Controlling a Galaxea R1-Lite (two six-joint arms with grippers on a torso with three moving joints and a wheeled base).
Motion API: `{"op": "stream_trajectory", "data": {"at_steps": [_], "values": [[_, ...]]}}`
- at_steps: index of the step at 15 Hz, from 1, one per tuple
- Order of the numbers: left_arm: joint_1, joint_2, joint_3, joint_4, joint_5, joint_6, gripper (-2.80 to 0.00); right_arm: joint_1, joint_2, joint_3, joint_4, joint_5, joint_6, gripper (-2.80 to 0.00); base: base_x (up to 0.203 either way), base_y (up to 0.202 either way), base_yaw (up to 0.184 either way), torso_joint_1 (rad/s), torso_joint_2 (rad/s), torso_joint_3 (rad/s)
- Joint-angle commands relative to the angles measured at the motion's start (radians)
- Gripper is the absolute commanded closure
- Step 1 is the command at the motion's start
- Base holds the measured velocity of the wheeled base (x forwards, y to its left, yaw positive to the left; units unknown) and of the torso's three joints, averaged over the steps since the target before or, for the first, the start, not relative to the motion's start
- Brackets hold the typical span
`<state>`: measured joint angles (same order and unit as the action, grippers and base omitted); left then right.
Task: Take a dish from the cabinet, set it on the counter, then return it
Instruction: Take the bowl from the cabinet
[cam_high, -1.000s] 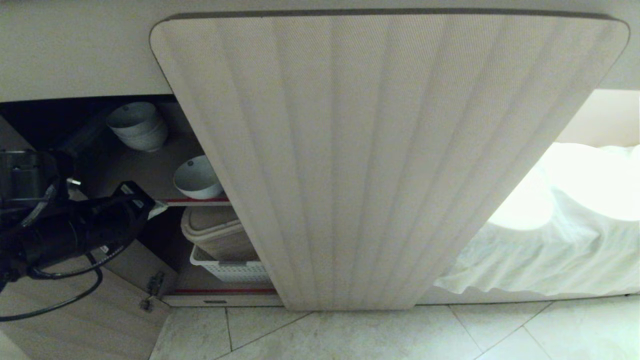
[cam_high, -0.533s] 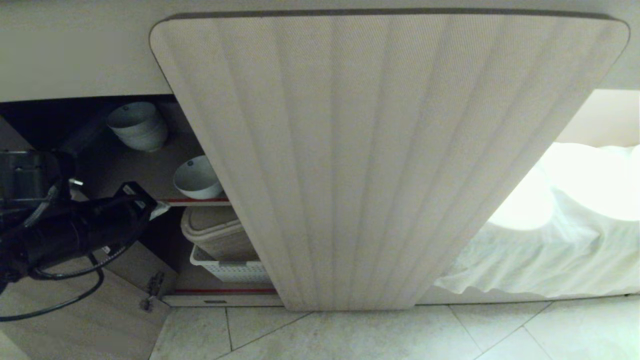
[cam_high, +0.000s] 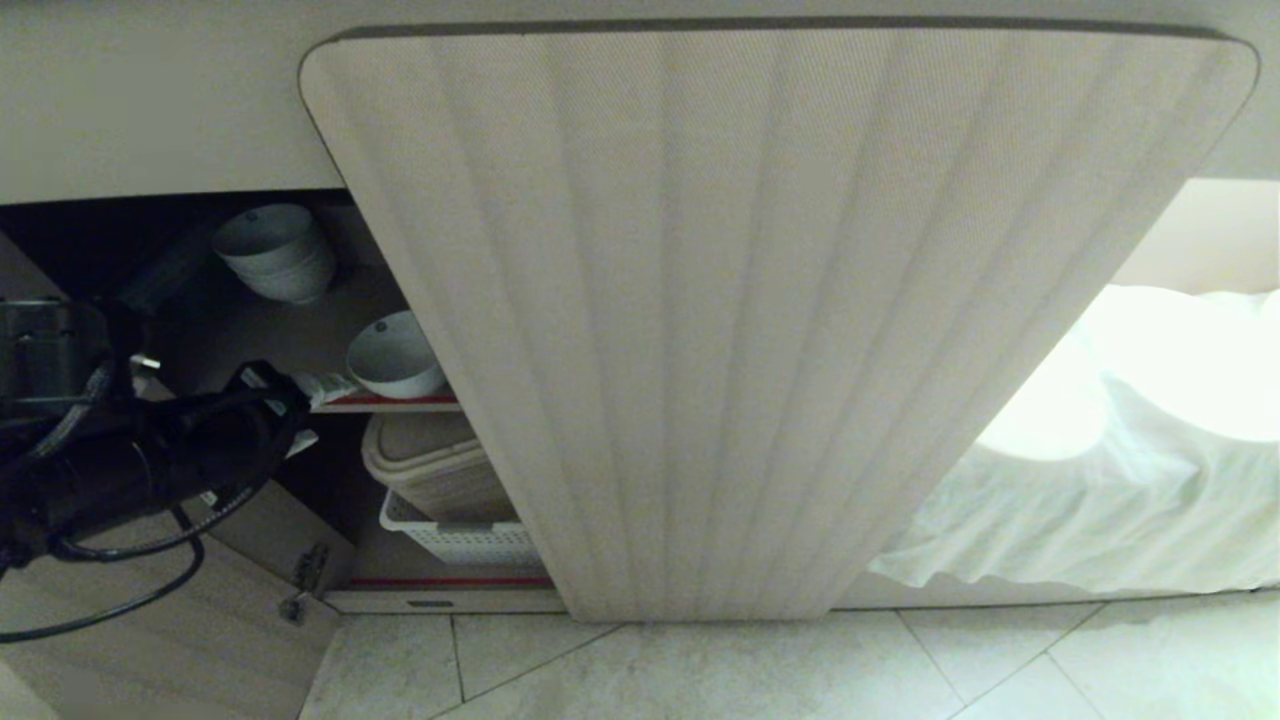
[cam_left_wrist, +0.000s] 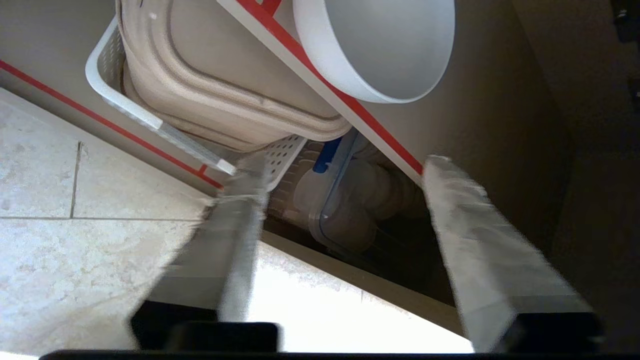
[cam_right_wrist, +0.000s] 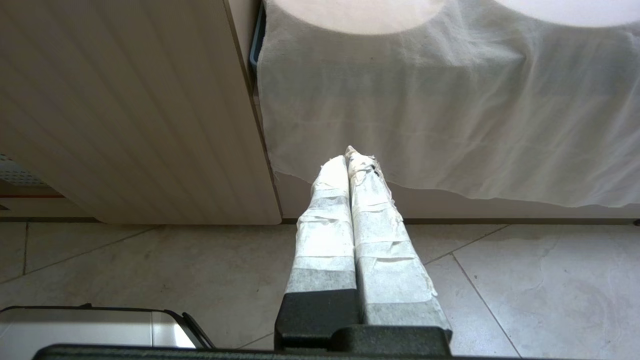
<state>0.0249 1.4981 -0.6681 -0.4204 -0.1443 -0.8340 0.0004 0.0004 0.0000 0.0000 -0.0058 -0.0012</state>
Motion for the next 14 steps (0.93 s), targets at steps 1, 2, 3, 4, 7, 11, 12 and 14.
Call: {"op": "stream_trajectory", "data": {"at_steps": [1, 2, 3, 4, 7, 11, 12, 14], "values": [[0.001, -0.004, -0.001, -0.003, -0.001, -0.005, -2.8, 0.001, 0.0, 0.0, 0.0, 0.0, 0.0, 0.0, 0.0, 0.0, 0.0, 0.0, 0.0, 0.0], [0.001, 0.0, 0.001, -0.003, -0.001, -0.005, -2.8, 0.001, 0.0, 0.0, 0.0, 0.0, 0.0, 0.0, 0.0, 0.0, 0.0, 0.0, 0.0, 0.0], [0.001, 0.004, 0.001, -0.002, -0.001, -0.004, -2.8, 0.001, 0.0, 0.0, 0.0, 0.0, 0.0, 0.0, 0.0, 0.0, 0.0, 0.0, 0.0, 0.0], [0.001, 0.006, 0.004, -0.002, -0.001, -0.003, -2.8, 0.001, 0.0, 0.0, 0.0, 0.0, 0.0, 0.0, 0.0, 0.0, 0.0, 0.0, 0.0, 0.0], [0.001, 0.043, 0.005, -0.008, 0.0, 0.0, -2.8, 0.001, 0.0, 0.0, 0.0, 0.0, 0.0, 0.0, 0.0, 0.0, 0.0, 0.0, 0.0, 0.0], [-0.003, 0.081, -0.005, -0.01, 0.0, 0.019, -2.8, 0.001, 0.0, 0.0, 0.0, 0.0, 0.0, 0.0, 0.0, 0.0, 0.0, 0.0, 0.0, 0.0], [-0.002, 0.096, -0.004, -0.011, 0.001, 0.039, -2.8, 0.001, 0.0, 0.0, 0.0, 0.0, 0.0, 0.0, 0.0, 0.0, 0.0, 0.0, 0.0, 0.0], [0.001, 0.123, -0.005, -0.011, 0.007, 0.061, -2.8, 0.0, 0.0, 0.0, 0.0, 0.0, 0.0, 0.0, 0.0, 0.0, 0.0, 0.0, 0.0, 0.0]]}}
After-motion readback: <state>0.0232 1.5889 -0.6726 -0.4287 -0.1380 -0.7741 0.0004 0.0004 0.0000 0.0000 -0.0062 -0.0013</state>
